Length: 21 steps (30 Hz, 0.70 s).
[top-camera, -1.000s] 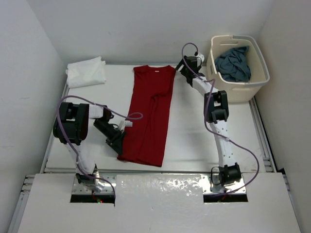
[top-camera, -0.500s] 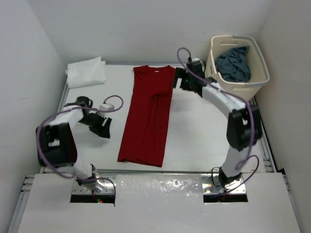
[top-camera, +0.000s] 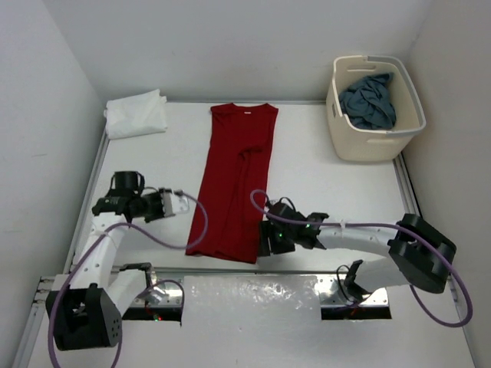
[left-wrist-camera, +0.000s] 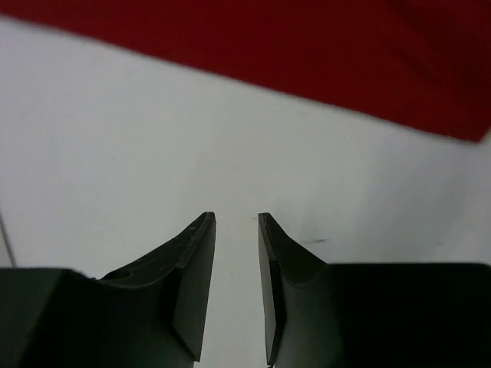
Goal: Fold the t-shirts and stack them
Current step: Rotate the tshirt 90 degrees
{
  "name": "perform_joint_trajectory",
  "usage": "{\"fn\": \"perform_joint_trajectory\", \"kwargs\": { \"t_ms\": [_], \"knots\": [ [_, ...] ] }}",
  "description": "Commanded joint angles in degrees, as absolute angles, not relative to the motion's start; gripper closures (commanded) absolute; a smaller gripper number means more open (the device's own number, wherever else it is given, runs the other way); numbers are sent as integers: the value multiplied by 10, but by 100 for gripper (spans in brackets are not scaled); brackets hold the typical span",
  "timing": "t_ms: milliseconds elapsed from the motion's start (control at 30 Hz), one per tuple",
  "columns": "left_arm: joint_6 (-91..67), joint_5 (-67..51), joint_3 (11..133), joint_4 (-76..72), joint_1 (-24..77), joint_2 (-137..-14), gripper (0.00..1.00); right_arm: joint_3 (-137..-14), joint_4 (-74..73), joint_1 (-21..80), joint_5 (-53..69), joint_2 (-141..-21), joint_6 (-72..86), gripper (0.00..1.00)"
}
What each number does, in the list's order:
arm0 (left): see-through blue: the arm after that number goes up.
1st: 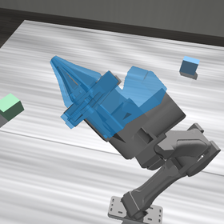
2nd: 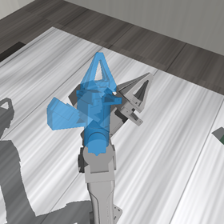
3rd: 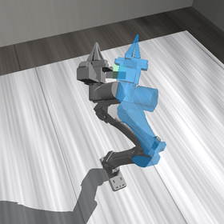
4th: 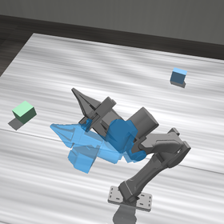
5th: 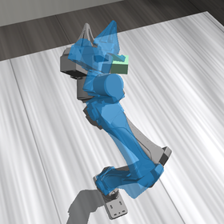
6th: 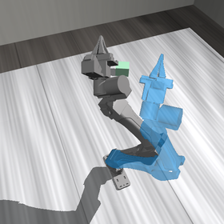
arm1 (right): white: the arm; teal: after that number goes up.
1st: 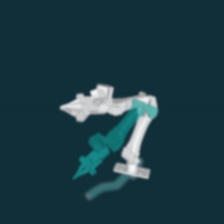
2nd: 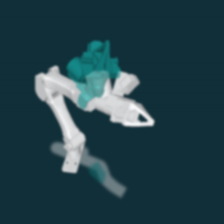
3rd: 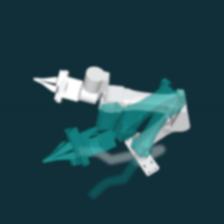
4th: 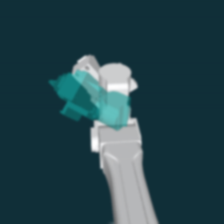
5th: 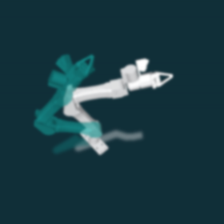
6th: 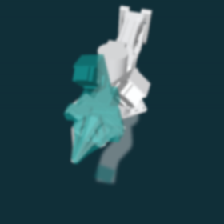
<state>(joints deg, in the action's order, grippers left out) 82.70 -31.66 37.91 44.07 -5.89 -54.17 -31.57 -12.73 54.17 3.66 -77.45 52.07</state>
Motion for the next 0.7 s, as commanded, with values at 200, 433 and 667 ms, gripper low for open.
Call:
{"fn": "perform_joint_trajectory", "kwargs": {
  "t_ms": [200,433,667],
  "knots": [
    [1176,-355,280,628,-28,-412,78,-237,147,624,22,-833,704,40],
    [1164,-397,293,607,-15,-418,78,-201,199,624,-23,-859,762,56],
    [943,-369,328,495,60,-517,76,-160,114,621,-65,-799,790,100]
  ]
}}
